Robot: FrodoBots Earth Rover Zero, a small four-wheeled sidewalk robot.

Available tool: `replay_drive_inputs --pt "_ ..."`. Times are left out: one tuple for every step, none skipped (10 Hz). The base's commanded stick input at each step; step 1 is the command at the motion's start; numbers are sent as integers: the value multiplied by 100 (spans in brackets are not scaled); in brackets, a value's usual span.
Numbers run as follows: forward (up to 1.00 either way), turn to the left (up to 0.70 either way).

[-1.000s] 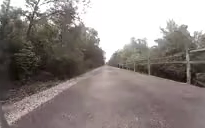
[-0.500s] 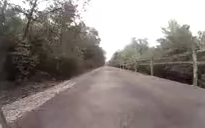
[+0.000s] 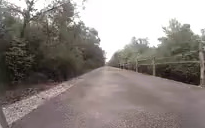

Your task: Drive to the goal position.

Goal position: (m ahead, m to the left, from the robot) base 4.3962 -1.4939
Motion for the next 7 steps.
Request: replay_drive_inputs --pt "70 0" --pt "70 0" --pt "70 0" --pt "70 -1" --pt "70 -23" --pt "70 -18" --pt "70 -1"
